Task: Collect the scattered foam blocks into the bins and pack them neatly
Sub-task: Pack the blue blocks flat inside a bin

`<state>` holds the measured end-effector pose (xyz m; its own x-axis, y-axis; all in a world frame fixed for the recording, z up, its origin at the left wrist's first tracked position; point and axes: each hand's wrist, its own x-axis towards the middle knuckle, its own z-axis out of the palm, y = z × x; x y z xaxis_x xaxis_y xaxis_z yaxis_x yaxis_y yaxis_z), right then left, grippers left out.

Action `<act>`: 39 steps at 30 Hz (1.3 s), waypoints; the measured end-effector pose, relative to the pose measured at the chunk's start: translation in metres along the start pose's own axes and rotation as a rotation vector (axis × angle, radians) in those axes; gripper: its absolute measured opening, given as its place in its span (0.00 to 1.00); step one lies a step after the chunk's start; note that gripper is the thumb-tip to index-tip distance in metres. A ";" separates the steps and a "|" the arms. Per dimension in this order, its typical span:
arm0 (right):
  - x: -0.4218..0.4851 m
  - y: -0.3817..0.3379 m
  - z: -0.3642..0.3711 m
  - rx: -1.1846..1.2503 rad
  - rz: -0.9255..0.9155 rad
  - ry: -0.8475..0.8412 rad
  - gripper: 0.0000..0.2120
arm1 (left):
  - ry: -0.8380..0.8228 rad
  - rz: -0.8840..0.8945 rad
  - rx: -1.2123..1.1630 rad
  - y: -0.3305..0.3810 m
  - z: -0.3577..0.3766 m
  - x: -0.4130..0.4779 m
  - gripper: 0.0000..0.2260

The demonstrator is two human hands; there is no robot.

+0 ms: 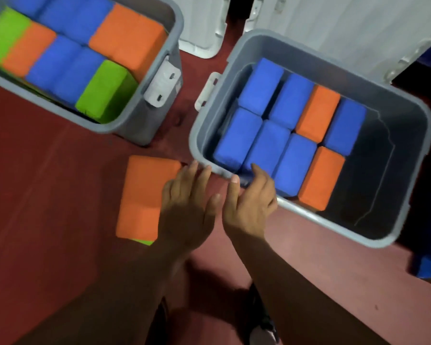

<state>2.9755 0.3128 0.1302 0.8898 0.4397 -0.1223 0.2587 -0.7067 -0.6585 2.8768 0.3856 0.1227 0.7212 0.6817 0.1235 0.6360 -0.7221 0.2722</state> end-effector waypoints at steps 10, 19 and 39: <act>-0.093 -0.022 0.107 0.003 0.098 -0.341 0.30 | -0.086 -0.195 0.076 -0.119 0.013 -0.066 0.25; -0.115 0.020 0.172 0.085 0.305 -0.540 0.32 | -0.099 -0.440 0.089 -0.164 0.084 -0.095 0.29; -0.134 -0.039 0.037 0.434 0.198 -0.450 0.29 | -0.118 -0.490 -0.183 -0.082 -0.076 -0.046 0.39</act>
<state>2.8318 0.3022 0.1449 0.6360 0.5800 -0.5090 -0.1533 -0.5516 -0.8199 2.7711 0.4223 0.1672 0.3848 0.9082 -0.1648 0.8551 -0.2835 0.4341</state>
